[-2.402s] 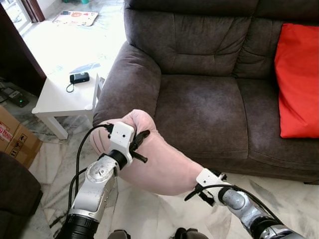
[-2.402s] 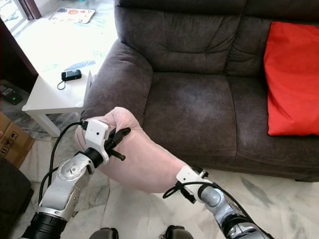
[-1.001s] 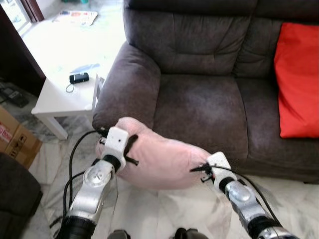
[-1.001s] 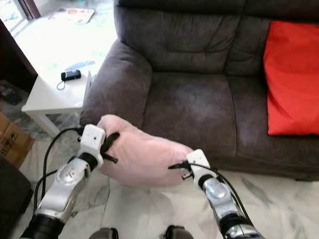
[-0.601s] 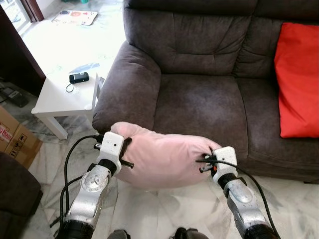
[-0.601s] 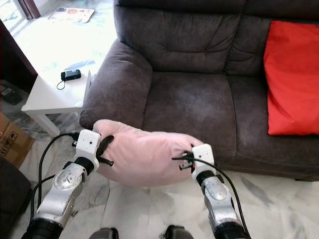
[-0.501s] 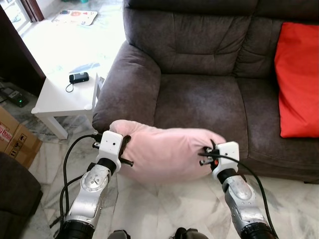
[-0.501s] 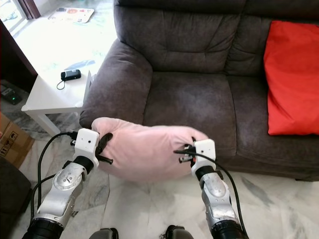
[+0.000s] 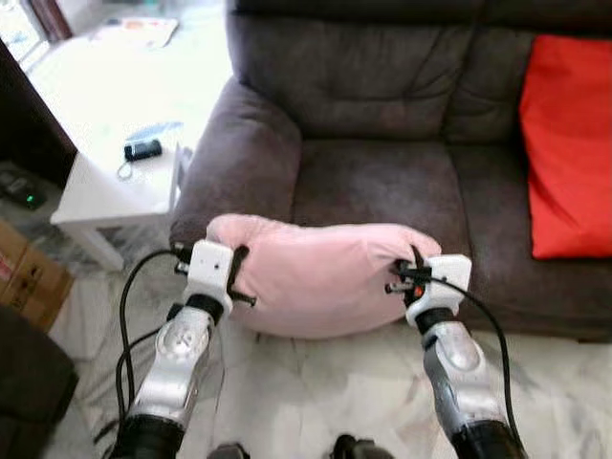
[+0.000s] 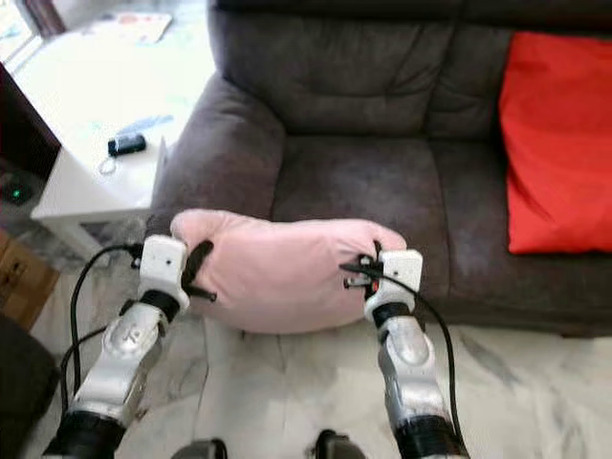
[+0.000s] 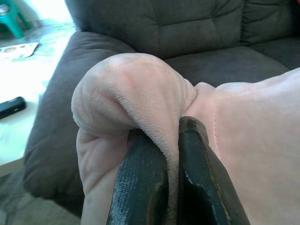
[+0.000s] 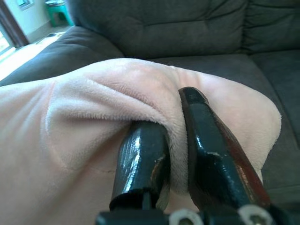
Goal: Move the pillow to the sofa from floor
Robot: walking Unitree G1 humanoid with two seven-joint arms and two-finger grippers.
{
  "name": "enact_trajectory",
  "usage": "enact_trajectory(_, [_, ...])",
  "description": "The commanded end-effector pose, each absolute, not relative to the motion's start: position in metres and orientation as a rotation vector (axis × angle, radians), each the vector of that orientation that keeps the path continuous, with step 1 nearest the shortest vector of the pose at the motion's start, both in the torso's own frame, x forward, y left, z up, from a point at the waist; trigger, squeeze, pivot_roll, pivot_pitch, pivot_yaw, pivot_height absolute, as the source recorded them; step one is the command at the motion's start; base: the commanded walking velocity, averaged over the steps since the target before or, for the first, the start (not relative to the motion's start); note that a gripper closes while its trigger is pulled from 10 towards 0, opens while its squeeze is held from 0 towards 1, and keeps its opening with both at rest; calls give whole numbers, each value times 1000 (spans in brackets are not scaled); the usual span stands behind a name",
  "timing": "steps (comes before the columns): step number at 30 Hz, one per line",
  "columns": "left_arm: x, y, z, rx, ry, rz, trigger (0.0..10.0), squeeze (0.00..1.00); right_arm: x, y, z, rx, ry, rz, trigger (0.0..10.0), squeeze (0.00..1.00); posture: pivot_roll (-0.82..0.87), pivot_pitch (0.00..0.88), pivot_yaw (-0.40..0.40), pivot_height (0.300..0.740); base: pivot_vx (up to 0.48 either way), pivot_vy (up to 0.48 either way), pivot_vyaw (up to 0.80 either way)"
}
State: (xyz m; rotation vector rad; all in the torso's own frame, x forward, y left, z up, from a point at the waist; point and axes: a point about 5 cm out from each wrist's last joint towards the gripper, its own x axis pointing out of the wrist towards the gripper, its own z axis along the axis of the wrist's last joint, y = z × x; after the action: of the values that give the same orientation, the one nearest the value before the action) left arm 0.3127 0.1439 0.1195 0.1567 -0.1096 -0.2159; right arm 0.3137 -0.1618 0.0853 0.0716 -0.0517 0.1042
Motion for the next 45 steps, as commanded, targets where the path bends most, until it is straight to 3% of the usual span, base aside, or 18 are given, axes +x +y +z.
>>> enact_trajectory(1, [313, 145, 121, 174, -128, -217, 10000, 0, 318, -162, 102, 94, -128, 93, 10000, 0, 94, 176, -9, 740, 0, 0, -781])
enact_trajectory(23, [316, 149, 124, 190, -137, -195, 10000, 0, 319, -152, 100, 103, -115, 126, 10000, 0, 105, 168, -6, 740, 0, -198, -772])
enact_trajectory(40, [316, 154, 134, 177, -185, -159, 10000, 0, 320, -147, 105, 67, -135, 167, 10000, 0, 104, 169, -5, 740, 0, 0, 0])
enact_trajectory(45, [318, 157, 145, 170, -224, -131, 10000, 0, 320, -146, 110, 53, -164, 189, 10000, 0, 106, 169, -5, 740, 0, 0, 800])
